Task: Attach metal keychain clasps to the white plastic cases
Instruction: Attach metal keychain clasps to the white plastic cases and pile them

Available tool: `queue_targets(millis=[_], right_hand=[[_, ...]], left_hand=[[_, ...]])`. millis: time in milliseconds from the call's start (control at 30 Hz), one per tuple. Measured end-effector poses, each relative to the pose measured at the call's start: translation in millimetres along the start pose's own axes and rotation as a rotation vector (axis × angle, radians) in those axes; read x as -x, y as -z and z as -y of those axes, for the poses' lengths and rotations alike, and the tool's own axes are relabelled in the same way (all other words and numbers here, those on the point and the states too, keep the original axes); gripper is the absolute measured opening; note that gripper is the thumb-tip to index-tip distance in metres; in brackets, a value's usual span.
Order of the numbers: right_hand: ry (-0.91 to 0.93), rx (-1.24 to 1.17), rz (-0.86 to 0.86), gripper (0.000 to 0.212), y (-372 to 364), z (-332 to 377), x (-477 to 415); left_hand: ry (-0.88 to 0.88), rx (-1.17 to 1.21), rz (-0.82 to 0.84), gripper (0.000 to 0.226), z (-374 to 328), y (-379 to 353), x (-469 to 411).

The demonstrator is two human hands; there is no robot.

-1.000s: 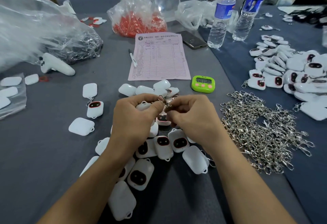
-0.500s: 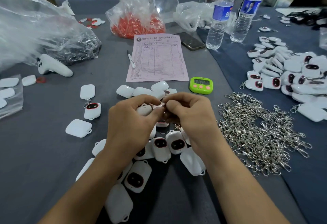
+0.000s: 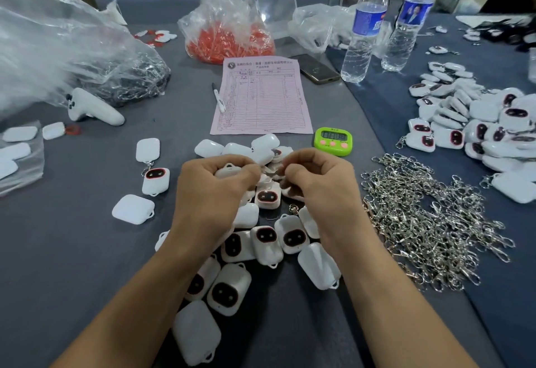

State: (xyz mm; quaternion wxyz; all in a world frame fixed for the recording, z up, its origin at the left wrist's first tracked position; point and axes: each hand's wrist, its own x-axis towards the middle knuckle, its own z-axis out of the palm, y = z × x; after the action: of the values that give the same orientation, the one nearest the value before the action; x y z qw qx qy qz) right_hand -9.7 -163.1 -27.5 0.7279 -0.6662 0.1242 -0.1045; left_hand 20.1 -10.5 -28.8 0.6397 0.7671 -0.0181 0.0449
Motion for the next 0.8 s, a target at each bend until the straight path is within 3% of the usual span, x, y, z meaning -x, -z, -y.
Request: queue_targets(millis=[100,167,233,367,467,633,733,800], right_hand=[[0.021,0.139,0.107,0.017,-6,0,6],[-0.036,0.083,0.277,0.016,-15,-2,12],[-0.071,0.004,0.34,0.02,-26,-6,17],[-0.152,-0.159,0.315,0.028,-33,-11,18],[-0.175,-0.213,0.309,0.017,-32,-10,17],[-0.169,-0.088,0.292,0.004,-25,-4,16],[-0.159,-0.035,0.245,0.013,-17,3,14],[-0.248,-0.207,0.196,0.017,-13,6,10]], left_hand=[[0.022,0.128,-0.058,0.007,-3,-1,-1],[0.011,0.148,-0.038,0.005,-4,-4,3],[0.031,0.182,-0.026,0.004,-3,-9,8],[0.02,0.168,0.008,0.011,-4,-14,13],[0.028,0.246,0.024,0.012,-9,-14,13],[0.119,0.483,-0.082,0.014,-17,-5,8],[0.064,0.363,-0.177,0.021,-14,2,-2],[0.032,0.233,-0.161,0.02,-7,4,-5]])
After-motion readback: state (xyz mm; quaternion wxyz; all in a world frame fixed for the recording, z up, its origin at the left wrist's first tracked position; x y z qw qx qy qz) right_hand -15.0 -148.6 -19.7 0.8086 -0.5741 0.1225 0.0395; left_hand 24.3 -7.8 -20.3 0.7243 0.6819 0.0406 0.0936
